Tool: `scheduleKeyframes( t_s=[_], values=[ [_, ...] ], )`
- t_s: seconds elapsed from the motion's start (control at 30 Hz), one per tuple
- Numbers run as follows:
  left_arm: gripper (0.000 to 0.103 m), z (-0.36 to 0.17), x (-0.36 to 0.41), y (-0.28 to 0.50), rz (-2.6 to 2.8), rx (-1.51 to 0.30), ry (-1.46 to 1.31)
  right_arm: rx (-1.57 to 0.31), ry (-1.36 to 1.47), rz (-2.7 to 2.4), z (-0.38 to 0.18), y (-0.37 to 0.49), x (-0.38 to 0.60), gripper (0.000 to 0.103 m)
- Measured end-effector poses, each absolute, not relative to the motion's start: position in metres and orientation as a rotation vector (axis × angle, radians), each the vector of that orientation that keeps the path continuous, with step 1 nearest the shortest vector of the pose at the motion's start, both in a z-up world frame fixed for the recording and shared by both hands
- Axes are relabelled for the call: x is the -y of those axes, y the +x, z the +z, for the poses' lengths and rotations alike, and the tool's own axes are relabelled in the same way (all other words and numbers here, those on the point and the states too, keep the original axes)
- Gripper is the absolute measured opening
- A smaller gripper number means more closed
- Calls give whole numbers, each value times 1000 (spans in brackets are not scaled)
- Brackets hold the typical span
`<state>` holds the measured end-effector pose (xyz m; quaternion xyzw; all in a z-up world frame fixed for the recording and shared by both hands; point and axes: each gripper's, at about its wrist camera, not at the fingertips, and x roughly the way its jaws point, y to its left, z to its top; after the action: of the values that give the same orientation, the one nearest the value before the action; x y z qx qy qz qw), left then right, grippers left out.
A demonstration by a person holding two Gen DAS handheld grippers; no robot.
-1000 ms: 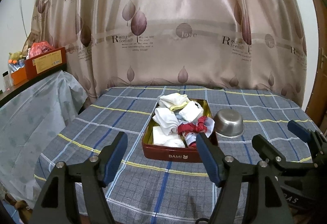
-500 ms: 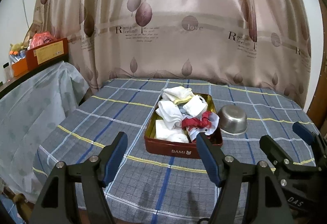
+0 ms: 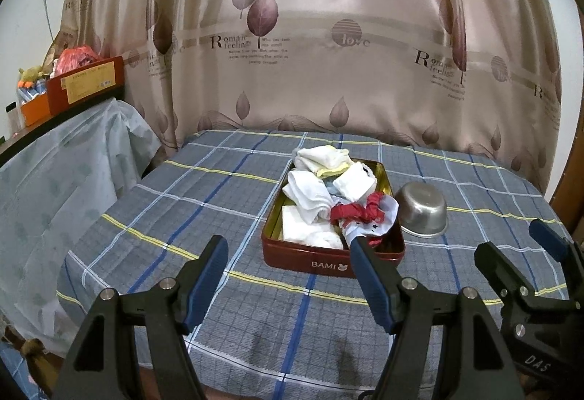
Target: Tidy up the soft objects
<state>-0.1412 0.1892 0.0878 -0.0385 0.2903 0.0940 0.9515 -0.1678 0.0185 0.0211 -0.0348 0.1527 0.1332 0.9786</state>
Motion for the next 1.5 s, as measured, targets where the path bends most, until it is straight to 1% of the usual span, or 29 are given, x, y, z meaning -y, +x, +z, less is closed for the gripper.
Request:
scheduleKeyframes(
  t_s=[1.5],
  values=[
    [71,80,-189,-138,182,-610,-55,-317,-74,272,21,-167,-19,102]
  ],
)
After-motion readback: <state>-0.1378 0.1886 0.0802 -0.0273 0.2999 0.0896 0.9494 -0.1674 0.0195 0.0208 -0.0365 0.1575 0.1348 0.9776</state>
